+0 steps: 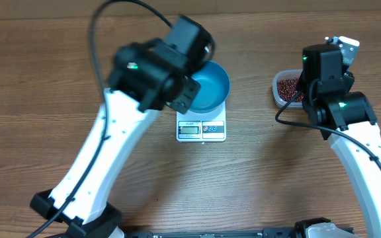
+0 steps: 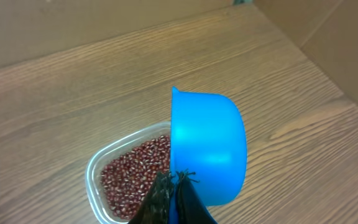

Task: Scoop item into bowl and weigh 150g on scale
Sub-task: 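Carry the blue scoop with the right gripper toward the bean tub, then move the left gripper down toward the scale's front buttons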

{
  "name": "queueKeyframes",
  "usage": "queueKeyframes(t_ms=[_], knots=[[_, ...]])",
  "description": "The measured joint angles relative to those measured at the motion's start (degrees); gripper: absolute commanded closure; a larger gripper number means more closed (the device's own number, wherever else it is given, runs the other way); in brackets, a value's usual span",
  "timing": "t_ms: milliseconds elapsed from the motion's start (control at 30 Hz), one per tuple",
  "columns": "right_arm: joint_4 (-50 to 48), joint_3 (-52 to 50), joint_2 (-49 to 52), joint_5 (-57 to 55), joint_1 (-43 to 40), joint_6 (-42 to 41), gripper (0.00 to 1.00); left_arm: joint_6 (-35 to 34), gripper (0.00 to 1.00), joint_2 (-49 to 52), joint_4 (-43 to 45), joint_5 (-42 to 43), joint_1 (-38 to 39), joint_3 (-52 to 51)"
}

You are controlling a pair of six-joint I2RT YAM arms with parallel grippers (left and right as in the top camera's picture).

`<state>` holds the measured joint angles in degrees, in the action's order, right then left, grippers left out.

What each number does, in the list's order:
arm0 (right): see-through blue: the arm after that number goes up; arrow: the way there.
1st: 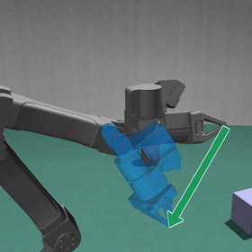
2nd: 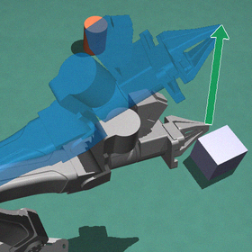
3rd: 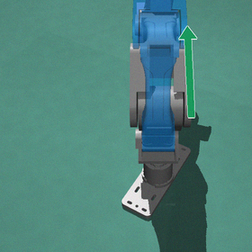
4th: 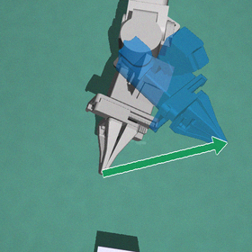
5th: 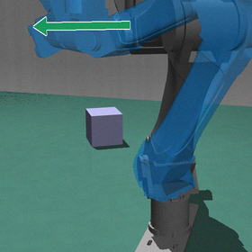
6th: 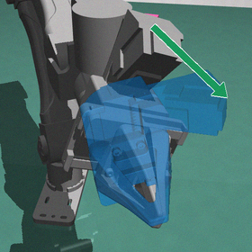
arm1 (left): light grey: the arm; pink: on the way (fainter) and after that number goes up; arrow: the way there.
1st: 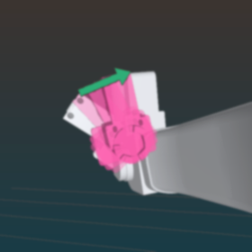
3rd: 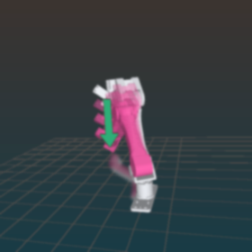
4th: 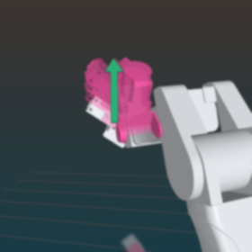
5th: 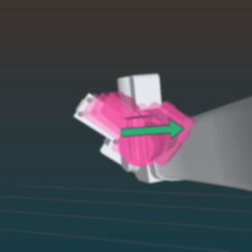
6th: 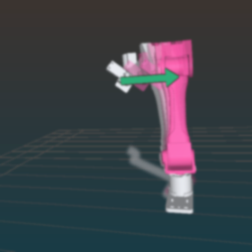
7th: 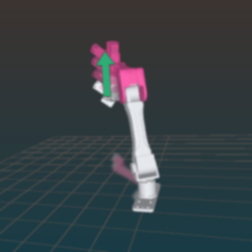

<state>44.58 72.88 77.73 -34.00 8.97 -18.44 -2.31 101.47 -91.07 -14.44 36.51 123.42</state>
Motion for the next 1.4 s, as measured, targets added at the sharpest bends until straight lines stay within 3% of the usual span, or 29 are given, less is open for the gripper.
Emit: queueKeyframes(t_ms=[433, 767, 1167, 1400], knots=[[-0.4, 0.0, 0.0, 9.5, -7.6, -2.3, 0.96, 1.5, 0.96, 0.1, 22.2, -4.7, 4.5, -21.9], [-0.4, 0.0, 0.0, 16.9, -13.9, -2.6, 0.96, 1.5, 0.96, 0.0, 28.6, -5.0, 10.4, -26.9], [-0.3, 0.0, 0.0, 20.4, -13.9, -2.6, 0.96, 1.2, 0.96, -8.2, 40.9, -7.3, 11.6, -45.0], [-0.4, 0.0, 0.0, 21.4, -13.9, -2.6, 0.96, 1.2, 0.96, -9.7, 42.7, -5.8, 11.6, -49.2]])
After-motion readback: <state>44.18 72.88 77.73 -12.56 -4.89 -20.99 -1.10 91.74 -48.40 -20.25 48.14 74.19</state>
